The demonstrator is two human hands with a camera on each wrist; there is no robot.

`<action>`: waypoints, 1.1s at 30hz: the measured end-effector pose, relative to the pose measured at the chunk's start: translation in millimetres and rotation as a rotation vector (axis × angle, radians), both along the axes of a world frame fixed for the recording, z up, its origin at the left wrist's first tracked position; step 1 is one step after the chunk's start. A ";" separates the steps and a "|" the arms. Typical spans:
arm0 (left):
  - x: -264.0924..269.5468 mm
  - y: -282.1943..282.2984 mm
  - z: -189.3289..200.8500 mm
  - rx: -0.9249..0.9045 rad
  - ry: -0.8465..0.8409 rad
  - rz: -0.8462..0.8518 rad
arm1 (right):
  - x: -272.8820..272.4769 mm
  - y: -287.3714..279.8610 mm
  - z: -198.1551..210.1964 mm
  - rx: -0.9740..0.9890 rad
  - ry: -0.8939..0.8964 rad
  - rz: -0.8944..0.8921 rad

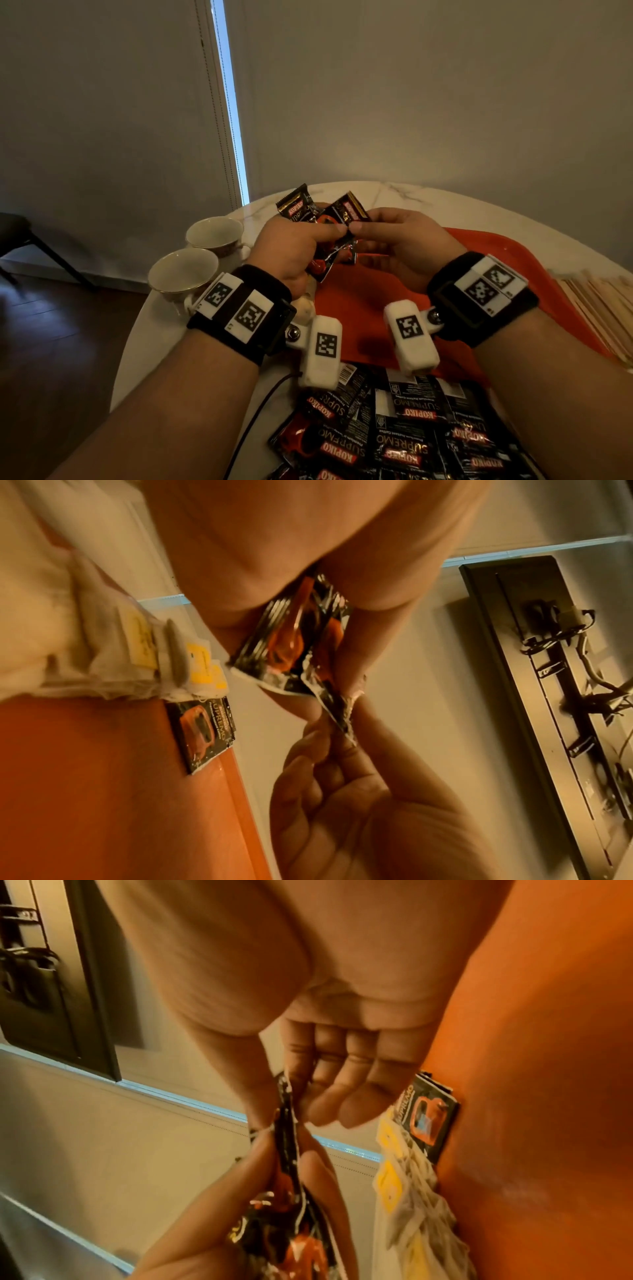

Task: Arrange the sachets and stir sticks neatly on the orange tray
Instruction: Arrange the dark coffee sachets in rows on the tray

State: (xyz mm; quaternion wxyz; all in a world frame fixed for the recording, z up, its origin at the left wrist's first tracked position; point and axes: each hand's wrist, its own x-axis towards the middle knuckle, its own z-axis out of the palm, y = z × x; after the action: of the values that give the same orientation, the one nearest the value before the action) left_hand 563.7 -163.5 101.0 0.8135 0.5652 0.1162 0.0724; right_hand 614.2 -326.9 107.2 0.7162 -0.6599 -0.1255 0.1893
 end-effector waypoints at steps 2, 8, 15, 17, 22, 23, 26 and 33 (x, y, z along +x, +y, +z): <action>-2.6 -1.8 0.2 0.040 0.006 -0.030 | -2.4 -0.7 -5.7 0.030 -0.016 -0.042; -0.9 -0.1 4.4 -0.059 0.029 -0.047 | 0.2 -7.4 -11.8 0.167 0.063 -0.106; -1.6 -0.9 4.8 -0.012 -0.016 -0.115 | 5.4 -9.0 -11.9 0.342 0.199 -0.159; -1.1 0.2 2.1 0.054 -0.008 -0.110 | 6.4 -9.2 -12.6 0.348 0.136 -0.180; 2.2 1.1 -2.6 0.123 0.007 -0.040 | 8.6 -6.9 -11.2 0.378 0.028 -0.295; 3.1 0.9 -3.1 0.115 0.005 -0.019 | 8.0 -6.8 -11.6 0.369 0.027 -0.292; 6.9 2.7 -5.4 0.073 -0.003 0.045 | 2.3 -5.6 -12.0 0.259 0.037 -0.168; 9.4 6.1 -5.5 0.012 -0.023 0.047 | -4.4 1.3 -5.4 0.186 -0.001 -0.166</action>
State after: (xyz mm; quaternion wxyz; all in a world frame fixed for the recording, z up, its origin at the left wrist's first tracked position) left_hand 573.2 -157.4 95.6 0.8095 0.5662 0.1196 0.0988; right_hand 609.7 -325.6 101.8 0.7875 -0.5988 -0.0879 0.1163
